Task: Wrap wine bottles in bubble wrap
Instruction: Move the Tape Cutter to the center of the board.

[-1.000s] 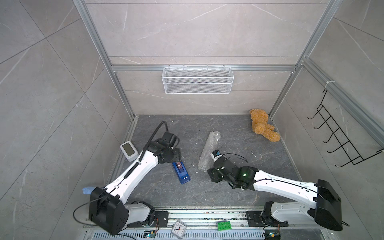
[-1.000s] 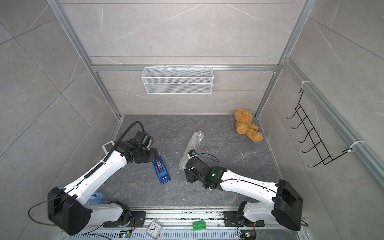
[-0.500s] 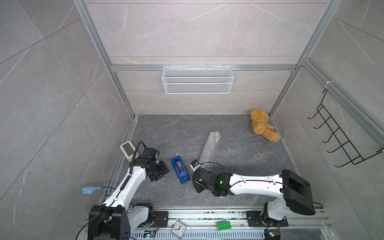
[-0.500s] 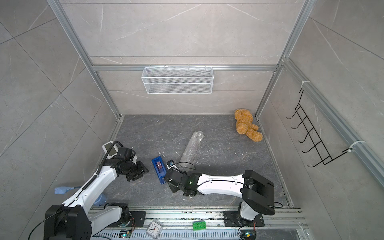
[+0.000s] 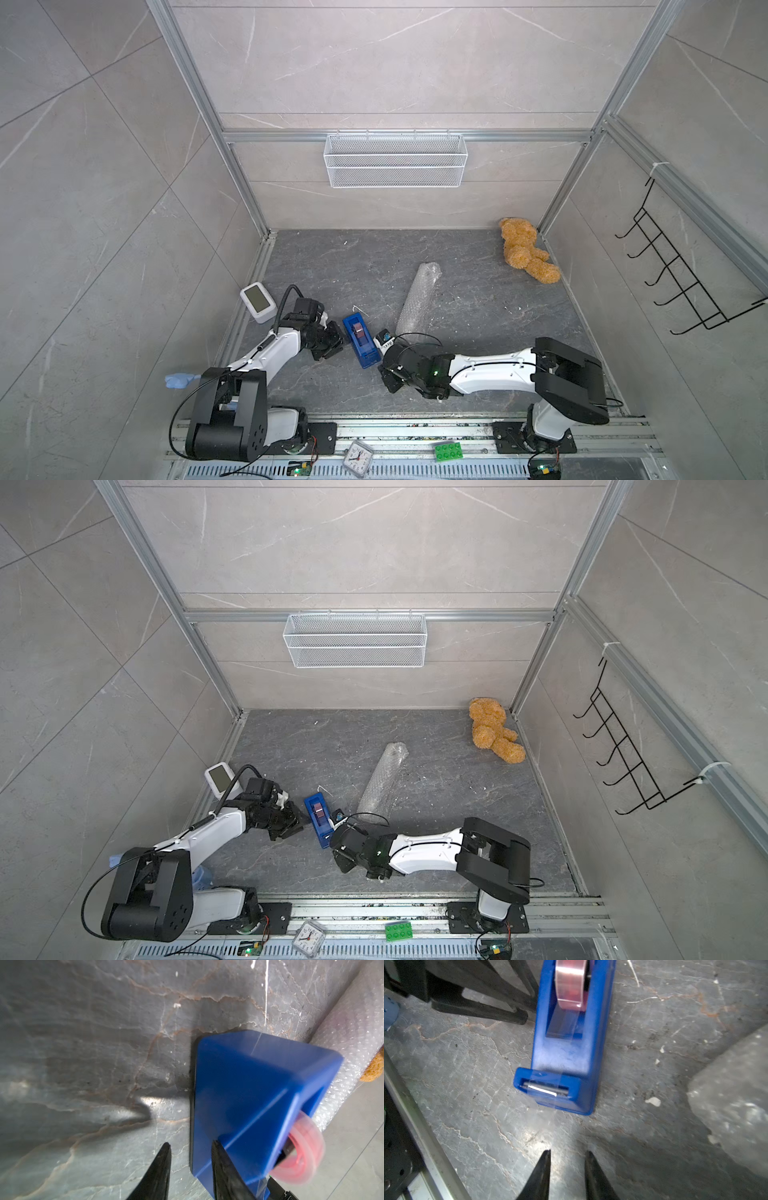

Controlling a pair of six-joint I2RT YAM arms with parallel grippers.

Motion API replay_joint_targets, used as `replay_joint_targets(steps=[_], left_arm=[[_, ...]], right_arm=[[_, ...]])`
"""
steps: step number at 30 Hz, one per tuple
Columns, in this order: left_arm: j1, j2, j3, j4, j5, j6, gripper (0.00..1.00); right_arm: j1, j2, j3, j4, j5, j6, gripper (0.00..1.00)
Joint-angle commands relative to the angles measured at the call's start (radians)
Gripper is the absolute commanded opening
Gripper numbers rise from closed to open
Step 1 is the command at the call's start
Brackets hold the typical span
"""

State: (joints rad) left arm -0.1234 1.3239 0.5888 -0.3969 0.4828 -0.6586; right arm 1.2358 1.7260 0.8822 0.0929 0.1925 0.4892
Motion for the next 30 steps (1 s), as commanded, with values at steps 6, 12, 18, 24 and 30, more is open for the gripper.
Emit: replay_joint_targets(steps=[6, 12, 18, 24, 30], left_arm=[[0.002, 0.095, 0.022, 0.172, 0.085, -0.015, 0.36], [0.003, 0.184, 0.091, 0.218, 0.092, -0.003, 0.36], [0.004, 0.320, 0.204, 0.260, 0.092, 0.026, 0.37], [0.015, 0.412, 0.342, 0.207, 0.063, 0.076, 0.39], [0.017, 0.281, 0.275, 0.160, 0.006, 0.105, 0.46]], right_arm=[[-0.027, 0.085, 0.001, 0.203, -0.010, -0.076, 0.27], [-0.082, 0.131, 0.048, 0.231, -0.022, -0.105, 0.26], [-0.130, 0.202, 0.129, 0.240, -0.061, -0.149, 0.26], [-0.142, 0.228, 0.205, 0.196, -0.078, -0.191, 0.26], [-0.142, 0.091, 0.127, 0.112, -0.064, -0.162, 0.34]])
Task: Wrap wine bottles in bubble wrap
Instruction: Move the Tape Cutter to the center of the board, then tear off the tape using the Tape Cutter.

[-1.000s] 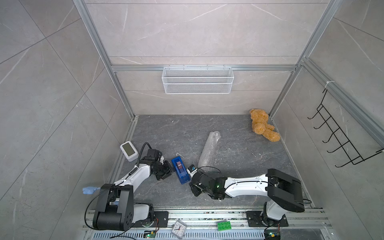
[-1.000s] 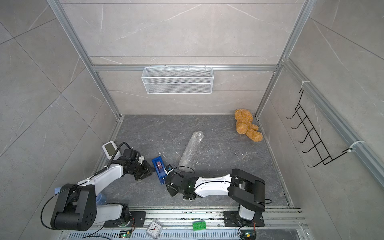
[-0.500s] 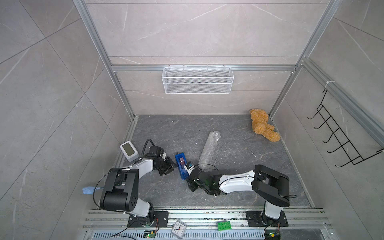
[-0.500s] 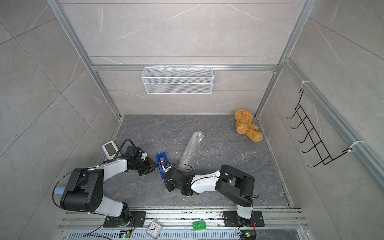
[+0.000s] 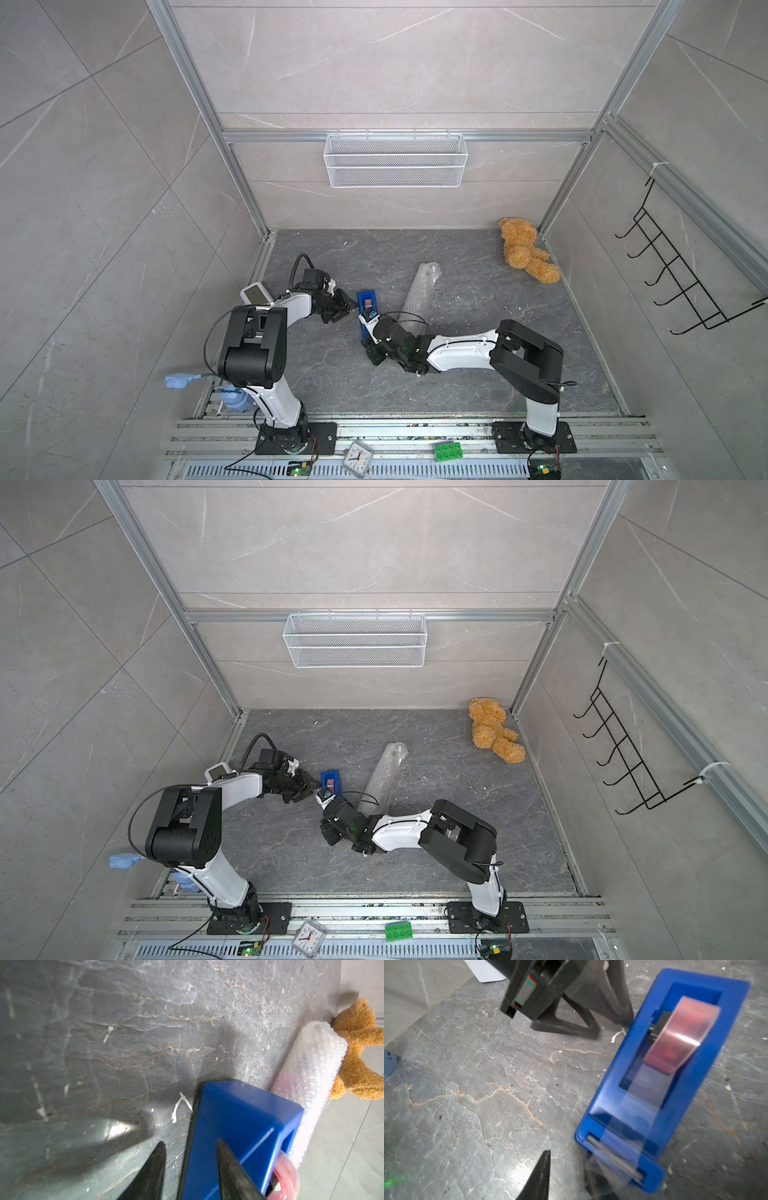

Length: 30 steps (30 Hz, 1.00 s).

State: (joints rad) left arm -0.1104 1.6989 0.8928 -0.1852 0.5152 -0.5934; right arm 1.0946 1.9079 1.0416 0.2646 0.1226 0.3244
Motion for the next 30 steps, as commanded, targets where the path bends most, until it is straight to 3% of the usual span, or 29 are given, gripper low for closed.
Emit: replay_joint_targets(steps=[1, 6, 11, 14, 20, 30], left_arm=[[0.004, -0.139, -0.058, -0.062, -0.037, 0.048, 0.47], [0.003, -0.360, -0.200, -0.114, -0.034, 0.064, 0.51], [-0.009, -0.531, -0.348, -0.042, 0.103, -0.002, 0.53], [-0.064, -0.599, -0.419, 0.046, 0.120, -0.054, 0.52], [-0.168, -0.589, -0.531, 0.340, 0.105, -0.201, 0.52], [-0.178, -0.485, -0.607, 0.658, 0.116, -0.263, 0.41]], right_arm=[[-0.001, -0.126, -0.055, -0.071, -0.007, 0.013, 0.37], [0.001, -0.248, -0.083, -0.180, -0.098, 0.026, 0.42], [-0.003, -0.292, -0.034, -0.338, -0.027, 0.044, 0.39], [-0.017, -0.243, 0.065, -0.483, 0.031, 0.075, 0.35], [-0.053, -0.176, 0.139, -0.519, 0.034, 0.110, 0.32], [-0.091, -0.120, 0.176, -0.506, -0.022, 0.118, 0.29]])
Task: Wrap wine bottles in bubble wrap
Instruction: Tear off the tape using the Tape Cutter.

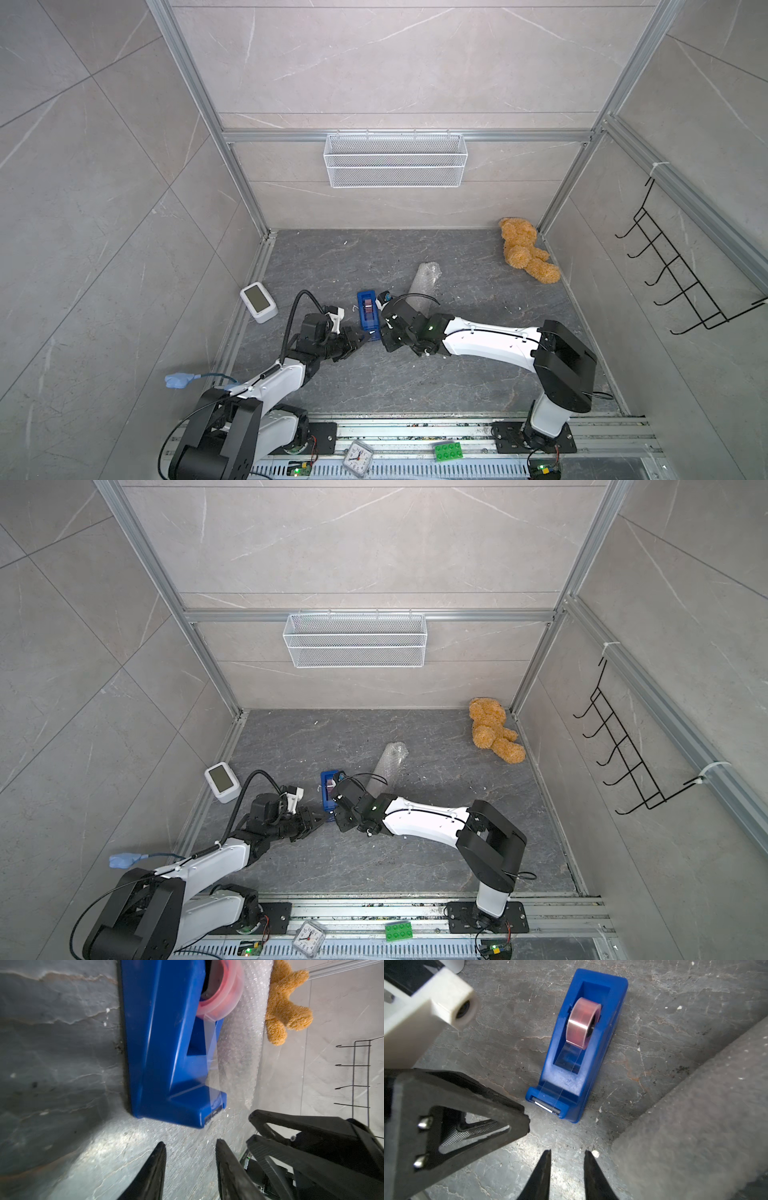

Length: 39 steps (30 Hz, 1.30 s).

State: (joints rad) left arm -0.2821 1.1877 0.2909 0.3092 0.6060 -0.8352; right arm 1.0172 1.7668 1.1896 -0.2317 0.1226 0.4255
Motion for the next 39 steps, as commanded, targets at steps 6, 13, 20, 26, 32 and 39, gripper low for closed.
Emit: replay_joint_targets(steps=[6, 13, 20, 26, 32, 39], left_arm=[[-0.017, 0.118, -0.012, 0.302, 0.051, -0.054, 0.41], [-0.037, 0.149, -0.012, 0.341, 0.054, -0.064, 0.42], [-0.037, 0.037, -0.024, 0.179, 0.006, -0.026, 0.40], [-0.037, -0.061, -0.028, 0.046, -0.013, 0.001, 0.39], [-0.037, -0.102, -0.049, 0.007, -0.012, -0.003, 0.35], [-0.037, -0.119, -0.050, -0.027, -0.013, 0.006, 0.34]], right_arm=[[-0.034, 0.039, 0.034, 0.021, -0.068, 0.027, 0.29], [-0.044, 0.079, 0.059, 0.015, -0.099, 0.020, 0.29], [-0.059, 0.047, 0.048, -0.006, -0.077, 0.021, 0.28], [-0.098, 0.061, 0.064, -0.069, -0.066, 0.020, 0.27], [-0.104, 0.155, 0.179, -0.164, -0.046, -0.013, 0.25], [-0.101, 0.236, 0.256, -0.177, -0.139, -0.042, 0.23]])
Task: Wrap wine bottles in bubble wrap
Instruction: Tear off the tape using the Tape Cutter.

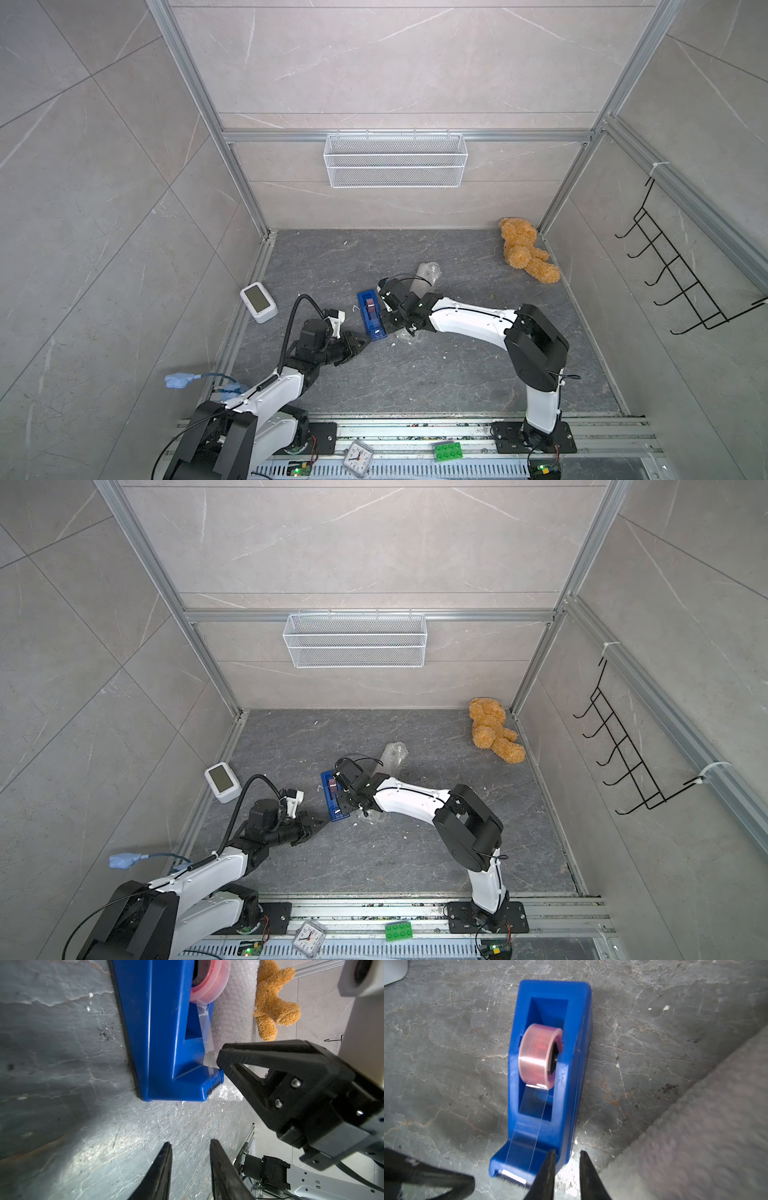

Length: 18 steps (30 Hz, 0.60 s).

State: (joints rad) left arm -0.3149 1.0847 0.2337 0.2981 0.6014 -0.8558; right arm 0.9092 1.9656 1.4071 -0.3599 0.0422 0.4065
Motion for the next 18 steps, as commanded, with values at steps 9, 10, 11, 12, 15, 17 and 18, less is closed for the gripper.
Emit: replay_joint_targets(steps=[9, 10, 11, 12, 15, 17, 18], left_arm=[[-0.004, 0.020, 0.017, 0.012, 0.002, 0.041, 0.37], [-0.004, 0.030, 0.020, 0.022, 0.006, 0.044, 0.38], [-0.003, 0.040, 0.022, 0.037, 0.010, 0.044, 0.38], [-0.003, 0.056, 0.023, 0.063, 0.019, 0.041, 0.39], [-0.003, 0.106, 0.021, 0.165, 0.043, 0.007, 0.40], [-0.003, 0.141, 0.021, 0.226, 0.057, -0.014, 0.41], [-0.003, 0.159, 0.020, 0.250, 0.064, -0.023, 0.41]], right_arm=[[0.011, 0.032, 0.017, -0.028, -0.075, -0.003, 0.22], [0.011, 0.029, 0.014, -0.030, -0.071, -0.004, 0.22], [0.011, 0.025, 0.011, -0.031, -0.068, -0.006, 0.22], [0.011, 0.020, 0.007, -0.030, -0.067, -0.009, 0.22], [0.010, 0.012, -0.003, -0.017, -0.076, -0.012, 0.22], [0.011, 0.015, -0.003, -0.009, -0.092, -0.014, 0.22], [0.011, 0.018, -0.002, -0.005, -0.103, -0.014, 0.22]])
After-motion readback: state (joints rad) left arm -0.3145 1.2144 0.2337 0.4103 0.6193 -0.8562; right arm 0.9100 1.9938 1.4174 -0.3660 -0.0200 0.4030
